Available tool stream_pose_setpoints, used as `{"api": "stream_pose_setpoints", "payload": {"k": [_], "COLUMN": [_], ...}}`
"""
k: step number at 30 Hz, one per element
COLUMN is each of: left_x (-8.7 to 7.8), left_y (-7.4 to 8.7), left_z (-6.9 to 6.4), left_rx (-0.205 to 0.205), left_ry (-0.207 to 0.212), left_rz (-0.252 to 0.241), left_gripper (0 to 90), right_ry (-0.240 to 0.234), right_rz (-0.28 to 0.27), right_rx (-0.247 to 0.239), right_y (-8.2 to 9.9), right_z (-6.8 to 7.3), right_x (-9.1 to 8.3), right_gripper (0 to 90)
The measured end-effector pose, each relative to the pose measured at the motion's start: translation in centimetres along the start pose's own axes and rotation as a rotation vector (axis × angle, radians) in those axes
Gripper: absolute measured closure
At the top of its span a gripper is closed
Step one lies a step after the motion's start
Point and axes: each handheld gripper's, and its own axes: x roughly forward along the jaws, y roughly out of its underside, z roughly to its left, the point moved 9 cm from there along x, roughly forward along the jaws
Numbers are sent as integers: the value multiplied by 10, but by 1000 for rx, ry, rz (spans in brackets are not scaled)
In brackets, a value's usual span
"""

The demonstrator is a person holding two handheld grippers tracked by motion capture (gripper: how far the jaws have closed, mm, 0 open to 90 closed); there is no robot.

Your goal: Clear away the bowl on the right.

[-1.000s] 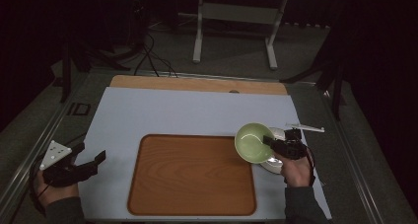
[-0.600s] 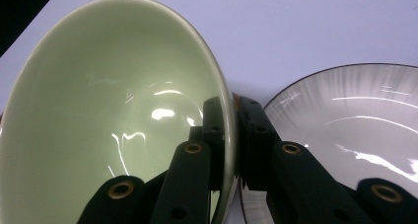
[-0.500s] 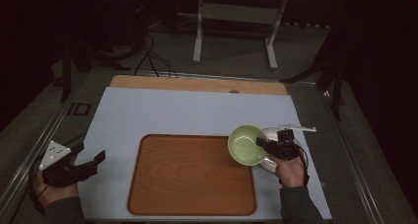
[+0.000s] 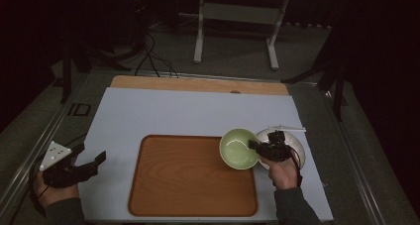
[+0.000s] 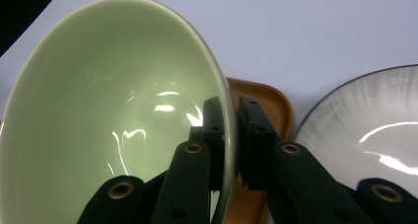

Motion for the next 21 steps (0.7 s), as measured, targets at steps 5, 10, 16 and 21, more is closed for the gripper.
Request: {"api": "stream_pose_setpoints", "payload": {"k": [5,10,16,21], "left_x": [0,0,0,0], "left_y": [0,0,0,0], "left_z": [0,0,0,0], "left_rx": [1,2,2,2], "left_ry": [1,1,0,1], "left_rz": [0,0,1,0], "left_gripper": [215,215,215,215], "right_ry": [-11,-18,-27,-37], "right_rz": [11,15,27,34], "right_rx": [-11,-20,-33,-40], "right_y": [2,3,5,7], "right_z": [6,11,19,23], "right_x": [4,6,11,14], "right_gripper": [830,831,830,830]}}
